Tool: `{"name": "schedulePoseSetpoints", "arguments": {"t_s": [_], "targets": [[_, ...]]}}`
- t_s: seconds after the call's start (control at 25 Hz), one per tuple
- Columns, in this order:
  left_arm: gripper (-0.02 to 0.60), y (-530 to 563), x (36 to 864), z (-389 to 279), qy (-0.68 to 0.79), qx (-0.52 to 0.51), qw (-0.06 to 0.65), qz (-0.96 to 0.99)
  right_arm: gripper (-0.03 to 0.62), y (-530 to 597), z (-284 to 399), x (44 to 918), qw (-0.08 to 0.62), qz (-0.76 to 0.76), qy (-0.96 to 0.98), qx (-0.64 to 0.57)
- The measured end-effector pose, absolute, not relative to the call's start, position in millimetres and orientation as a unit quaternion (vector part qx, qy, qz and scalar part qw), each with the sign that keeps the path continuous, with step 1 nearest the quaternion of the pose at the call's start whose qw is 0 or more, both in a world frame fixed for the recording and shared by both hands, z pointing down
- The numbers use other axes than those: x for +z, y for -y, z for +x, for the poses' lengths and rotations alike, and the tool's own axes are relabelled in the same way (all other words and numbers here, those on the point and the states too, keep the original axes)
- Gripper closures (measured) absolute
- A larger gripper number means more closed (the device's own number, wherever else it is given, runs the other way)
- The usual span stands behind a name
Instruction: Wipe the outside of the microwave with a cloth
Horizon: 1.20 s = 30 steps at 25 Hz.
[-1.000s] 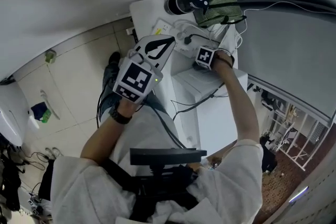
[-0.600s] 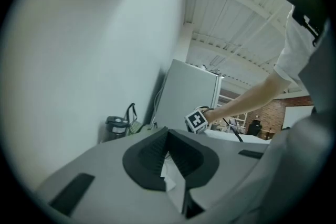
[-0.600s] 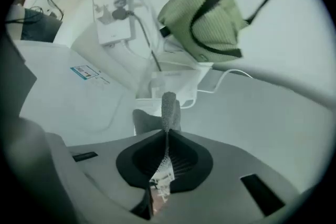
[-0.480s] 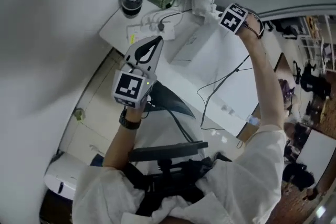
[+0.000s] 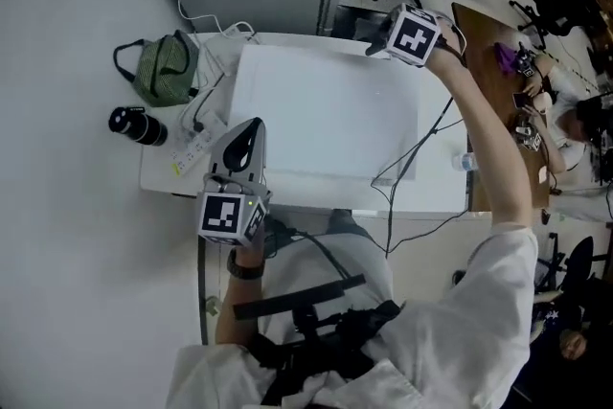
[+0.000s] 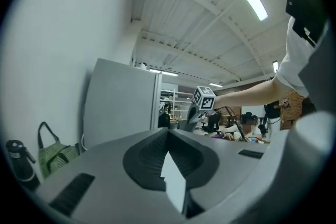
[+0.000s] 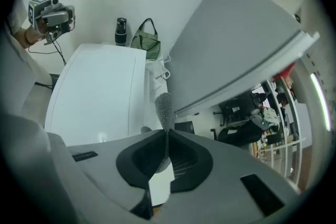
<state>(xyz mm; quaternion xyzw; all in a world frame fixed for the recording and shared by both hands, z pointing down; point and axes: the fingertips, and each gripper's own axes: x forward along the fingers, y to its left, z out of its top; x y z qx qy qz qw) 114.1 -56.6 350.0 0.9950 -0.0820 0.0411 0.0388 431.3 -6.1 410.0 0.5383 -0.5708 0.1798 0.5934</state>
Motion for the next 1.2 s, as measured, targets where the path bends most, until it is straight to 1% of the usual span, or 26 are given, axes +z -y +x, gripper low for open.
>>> {"name": "schedulePoseSetpoints", "arguments": {"t_s": [0.16,0.28,0.36,0.44,0.56,0.64,0.76,0.88,1.08,1.12,1.2], "targets": [[0.554,-44.0,365.5,206.5,0.057,0.068,0.037,0.995,0.572,-99.3,510.3,428.4,0.541,0.569,0.592,0.184],[0.554,-107.0,381.8,258.0,0.052,0.099,0.027,0.993,0.572,-153.0,560.9,447.0,0.514,0.578,0.602,0.199],[0.555,-132.9,382.4,280.5,0.051,0.107,0.024,0.993,0.572,-177.7,577.4,465.6,0.504,0.578,0.608,0.207],[0.555,-147.3,377.4,300.2,0.056,0.117,0.011,0.991,0.572,-191.3,578.6,482.4,0.495,0.566,0.627,0.204],[0.554,-165.4,381.6,327.1,0.062,0.149,-0.041,0.986,0.572,-208.8,565.2,508.1,0.486,0.533,0.659,0.214],[0.554,-181.2,384.5,341.1,0.042,0.152,-0.062,0.986,0.572,-222.7,548.7,527.7,0.489,0.502,0.679,0.219],[0.554,-197.8,383.4,354.0,0.011,0.142,-0.047,0.989,0.572,-234.3,506.6,548.7,0.484,0.453,0.721,0.201],[0.554,-209.5,384.1,367.1,-0.009,0.135,-0.033,0.99,0.572,-262.5,467.8,566.5,0.483,0.41,0.745,0.211],[0.554,-212.4,383.0,380.2,-0.006,0.113,0.003,0.994,0.572,-297.5,402.1,575.1,0.467,0.351,0.787,0.197],[0.554,-213.6,386.6,382.7,-0.006,0.117,0.003,0.993,0.572,-305.7,391.5,577.1,0.469,0.338,0.792,0.196],[0.554,-218.6,394.4,387.9,-0.008,0.138,-0.02,0.99,0.572,-320.6,372.2,579.5,0.468,0.317,0.801,0.196]]}}
